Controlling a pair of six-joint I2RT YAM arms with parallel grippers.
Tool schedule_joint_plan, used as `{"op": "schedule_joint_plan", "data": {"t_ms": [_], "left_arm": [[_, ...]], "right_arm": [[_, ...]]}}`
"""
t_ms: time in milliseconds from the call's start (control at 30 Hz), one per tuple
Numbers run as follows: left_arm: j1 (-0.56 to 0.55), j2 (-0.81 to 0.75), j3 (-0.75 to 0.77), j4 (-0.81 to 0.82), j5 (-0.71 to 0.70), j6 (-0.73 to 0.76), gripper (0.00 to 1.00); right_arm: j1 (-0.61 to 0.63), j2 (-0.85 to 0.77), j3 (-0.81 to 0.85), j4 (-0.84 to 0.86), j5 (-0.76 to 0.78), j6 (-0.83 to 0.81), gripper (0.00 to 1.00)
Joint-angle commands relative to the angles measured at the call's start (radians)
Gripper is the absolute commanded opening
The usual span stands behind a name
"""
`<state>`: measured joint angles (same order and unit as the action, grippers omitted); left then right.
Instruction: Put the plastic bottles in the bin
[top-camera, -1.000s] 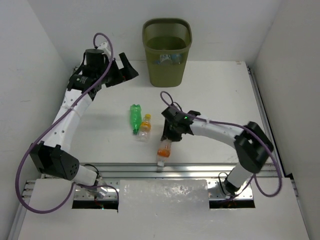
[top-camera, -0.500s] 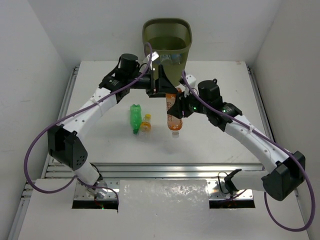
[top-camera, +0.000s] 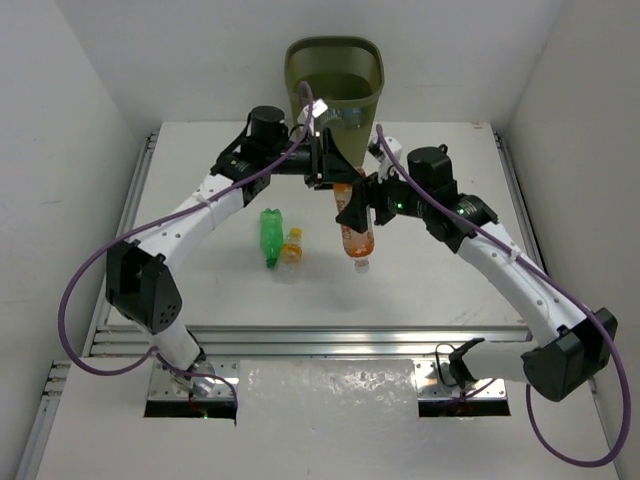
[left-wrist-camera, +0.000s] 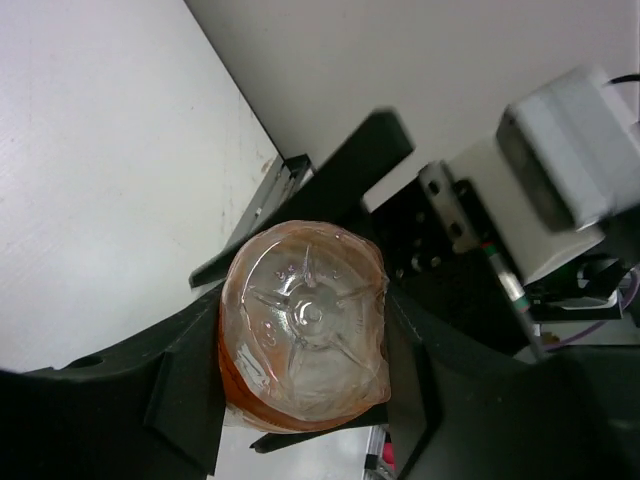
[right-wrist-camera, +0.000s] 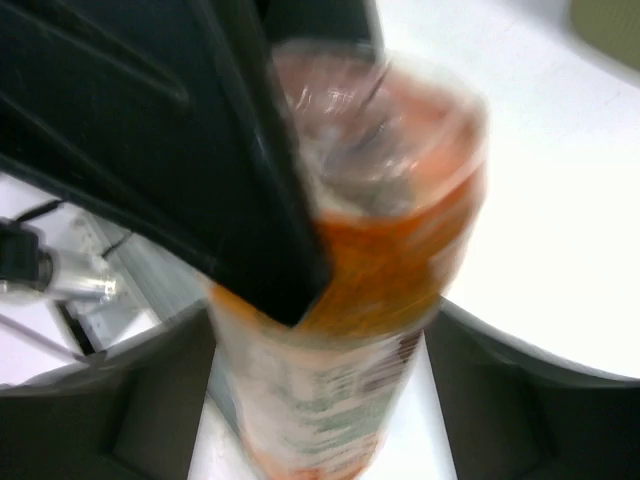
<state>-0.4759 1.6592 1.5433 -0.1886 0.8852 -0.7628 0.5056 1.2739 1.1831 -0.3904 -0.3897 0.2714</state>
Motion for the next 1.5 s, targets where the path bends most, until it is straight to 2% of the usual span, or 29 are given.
{"op": "schedule_joint_plan", "data": {"t_ms": [0, 33, 67, 100, 133, 200, 267, 400, 467, 500, 600, 633, 733, 800, 833, 867, 900, 967, 1000, 1067, 1100, 1367, 1467], "left_arm": [[-0.026, 0.010, 0.049, 0.026, -0.018, 0.006, 0.00], [-0.023, 0.016, 0.101, -0.012, -0.060, 0.034, 0.00], [-0.021, 0.020, 0.132, -0.034, -0.104, 0.048, 0.00], [-0.017, 0.028, 0.174, -0.061, -0.206, 0.063, 0.00], [-0.001, 0.049, 0.270, -0.125, -0.266, 0.081, 0.00], [0.028, 0.080, 0.368, -0.159, -0.375, 0.077, 0.00], [0.088, 0.122, 0.481, -0.143, -0.414, 0.037, 0.00], [0.177, 0.189, 0.619, -0.039, -0.497, -0.032, 0.00], [0.218, 0.230, 0.661, 0.024, -0.518, -0.075, 0.00], [0.242, 0.259, 0.675, 0.108, -0.535, -0.122, 0.00], [0.269, 0.313, 0.699, 0.286, -0.546, -0.184, 0.00], [0.286, 0.373, 0.754, 0.372, -0.543, -0.243, 0.00], [0.315, 0.526, 0.966, 0.433, -0.552, -0.325, 0.00], [0.326, 0.568, 0.992, 0.460, -0.613, -0.345, 0.00], [0.335, 0.577, 0.957, 0.492, -0.636, -0.354, 0.03], [0.339, 0.580, 0.939, 0.497, -0.655, -0.354, 0.12], [0.342, 0.588, 0.928, 0.494, -0.666, -0.354, 0.30], [0.352, 0.629, 0.931, 0.489, -0.651, -0.369, 0.45], [0.353, 0.648, 0.948, 0.465, -0.629, -0.374, 0.67], [0.353, 0.685, 0.988, 0.448, -0.617, -0.369, 0.85], [0.353, 0.685, 0.985, 0.449, -0.611, -0.374, 0.99], [0.388, 0.510, 0.988, 0.399, -0.647, -0.300, 1.00], [0.398, 0.389, 0.970, 0.235, -0.701, -0.166, 1.00]], "right_arm": [[-0.044, -0.010, 0.082, 0.104, 0.012, 0.060, 0.85], [-0.047, -0.018, 0.087, 0.081, 0.050, 0.066, 0.99], [-0.052, -0.021, 0.104, 0.062, 0.070, 0.061, 0.99], [-0.052, -0.022, 0.116, 0.038, 0.098, 0.054, 0.99], [-0.052, -0.025, 0.130, -0.026, 0.133, 0.039, 0.99], [-0.053, -0.048, 0.154, -0.112, 0.248, 0.023, 0.99], [-0.055, -0.096, 0.159, -0.155, 0.317, -0.003, 0.99], [-0.055, -0.177, 0.167, -0.240, 0.475, -0.012, 0.99], [-0.056, -0.203, 0.170, -0.275, 0.506, -0.011, 0.99], [-0.058, -0.221, 0.170, -0.292, 0.524, -0.011, 0.99], [-0.058, -0.237, 0.167, -0.318, 0.542, -0.006, 0.99], [-0.058, -0.245, 0.167, -0.330, 0.537, -0.001, 0.99], [-0.058, -0.266, 0.147, -0.347, 0.525, 0.018, 0.99], [-0.058, -0.275, 0.136, -0.352, 0.516, 0.028, 0.99], [-0.058, -0.283, 0.132, -0.355, 0.508, 0.035, 0.99], [-0.058, -0.286, 0.127, -0.357, 0.497, 0.038, 0.99], [-0.058, -0.288, 0.122, -0.358, 0.489, 0.041, 0.99], [-0.058, -0.283, 0.122, -0.364, 0.474, 0.048, 0.99], [-0.056, -0.278, 0.122, -0.366, 0.469, 0.051, 0.99], [-0.058, -0.252, 0.127, -0.375, 0.451, 0.066, 0.99], [-0.056, -0.242, 0.125, -0.375, 0.427, 0.078, 0.99], [-0.047, -0.065, 0.029, -0.203, 0.244, 0.304, 0.99], [0.036, 0.054, 0.071, -0.156, 0.332, 0.376, 0.99]]}}
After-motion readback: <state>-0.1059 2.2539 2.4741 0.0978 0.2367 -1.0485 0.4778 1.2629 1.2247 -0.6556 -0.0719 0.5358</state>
